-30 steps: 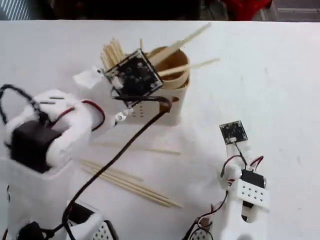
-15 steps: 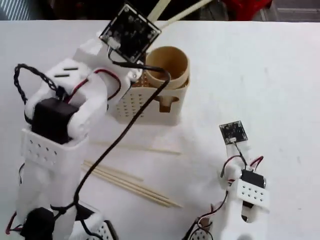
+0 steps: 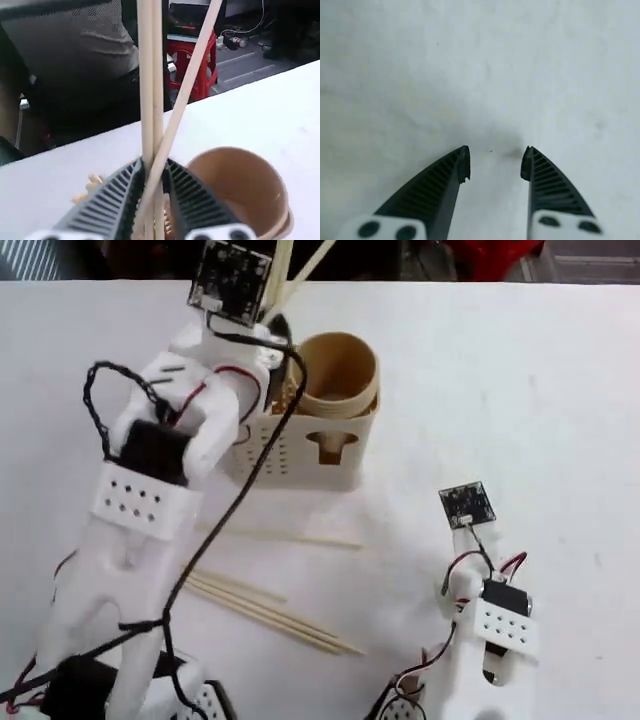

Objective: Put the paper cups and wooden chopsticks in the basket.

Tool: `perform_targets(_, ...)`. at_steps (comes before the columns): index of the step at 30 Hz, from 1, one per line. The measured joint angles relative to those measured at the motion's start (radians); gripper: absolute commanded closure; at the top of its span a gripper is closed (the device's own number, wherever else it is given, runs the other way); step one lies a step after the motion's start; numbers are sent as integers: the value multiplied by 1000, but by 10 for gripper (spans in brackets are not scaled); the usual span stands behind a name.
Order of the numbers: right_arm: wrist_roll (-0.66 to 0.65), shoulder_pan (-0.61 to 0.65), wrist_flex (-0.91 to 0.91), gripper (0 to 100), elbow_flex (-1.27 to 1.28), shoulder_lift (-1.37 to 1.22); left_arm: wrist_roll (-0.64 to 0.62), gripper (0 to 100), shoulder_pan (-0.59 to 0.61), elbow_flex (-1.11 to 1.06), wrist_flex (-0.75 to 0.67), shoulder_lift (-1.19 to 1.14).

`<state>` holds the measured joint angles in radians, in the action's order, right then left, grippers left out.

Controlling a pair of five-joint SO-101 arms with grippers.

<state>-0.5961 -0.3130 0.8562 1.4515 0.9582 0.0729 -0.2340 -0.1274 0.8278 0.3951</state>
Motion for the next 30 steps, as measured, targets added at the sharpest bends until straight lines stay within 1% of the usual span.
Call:
perform_targets(3, 0, 0, 0, 818, 0, 0, -48, 979, 0, -137, -81, 48)
perform_targets(6, 0, 0, 0, 818, 0, 0, -64, 978, 14, -259, -184, 68)
perform_targets(8, 0, 0, 0, 818, 0, 0, -72, 978, 29, -318, -244, 68)
perform_targets(10, 0, 0, 0, 818, 0, 0, -81, 977, 37, -358, -275, 68)
perform_targets(15, 0, 0, 0, 818, 0, 0, -164, 976, 38, -431, -299, 68)
perform_targets(20, 0, 0, 0, 818, 0, 0, -241, 976, 41, -456, -301, 69)
perform_targets(24, 0, 0, 0, 818, 0, 0, -247, 976, 49, -477, -304, 74)
perform_targets(27, 0, 0, -2, 818, 0, 0, -209, 976, 49, -474, -301, 75)
perform_targets(30, 0, 0, -2, 818, 0, 0, -195, 976, 49, -468, -261, 75)
